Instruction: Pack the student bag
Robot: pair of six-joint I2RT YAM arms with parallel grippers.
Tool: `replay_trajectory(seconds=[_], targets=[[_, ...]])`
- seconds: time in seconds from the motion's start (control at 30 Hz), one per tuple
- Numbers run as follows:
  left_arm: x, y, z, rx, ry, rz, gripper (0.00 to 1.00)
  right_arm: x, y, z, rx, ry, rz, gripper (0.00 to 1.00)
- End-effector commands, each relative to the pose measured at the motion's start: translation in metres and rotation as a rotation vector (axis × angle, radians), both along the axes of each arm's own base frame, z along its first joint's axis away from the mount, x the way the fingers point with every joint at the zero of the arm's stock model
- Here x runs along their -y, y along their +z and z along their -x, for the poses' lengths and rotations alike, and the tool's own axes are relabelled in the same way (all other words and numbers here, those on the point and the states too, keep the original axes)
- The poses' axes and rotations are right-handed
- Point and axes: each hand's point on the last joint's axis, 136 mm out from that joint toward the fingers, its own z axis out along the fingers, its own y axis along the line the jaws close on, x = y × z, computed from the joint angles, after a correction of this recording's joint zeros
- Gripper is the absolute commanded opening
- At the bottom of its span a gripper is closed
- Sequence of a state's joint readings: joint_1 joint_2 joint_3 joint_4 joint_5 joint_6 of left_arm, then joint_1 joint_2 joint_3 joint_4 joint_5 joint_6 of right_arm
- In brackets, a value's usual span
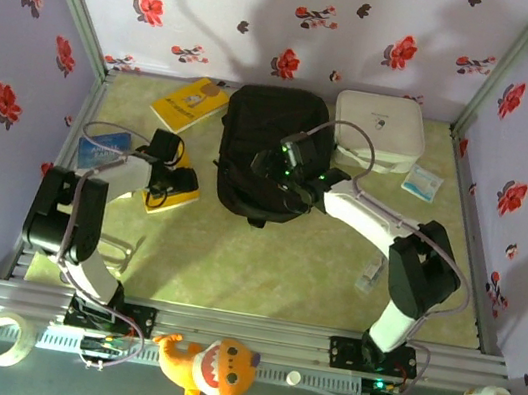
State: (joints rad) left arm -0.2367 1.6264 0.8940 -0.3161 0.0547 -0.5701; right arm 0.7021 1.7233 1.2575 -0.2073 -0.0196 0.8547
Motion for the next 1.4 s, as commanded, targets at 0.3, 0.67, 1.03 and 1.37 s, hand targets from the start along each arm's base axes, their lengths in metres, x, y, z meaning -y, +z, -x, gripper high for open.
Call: replay_trajectory(seconds=[0.3,0.67,1.03,1.37], targets=[[-0.025,0.043,0.054,-0.025,0.118,0.077,0.72,-0.084,0.0,0.014,0.054,0.263,0.071,0.74],[-0.076,0.017,0.058,-0.039,0.364,0.146,0.82,-0.172,-0.049,0.036,0.054,0.5,0.246,0.58],[-0.074,-0.005,0.058,-0.091,0.345,0.166,0.74,-0.199,-0.105,0.042,-0.023,0.579,0.291,0.44],[-0.055,-0.003,0.054,-0.073,0.28,0.264,0.69,-0.195,-0.143,0.055,-0.124,0.584,0.303,0.36]])
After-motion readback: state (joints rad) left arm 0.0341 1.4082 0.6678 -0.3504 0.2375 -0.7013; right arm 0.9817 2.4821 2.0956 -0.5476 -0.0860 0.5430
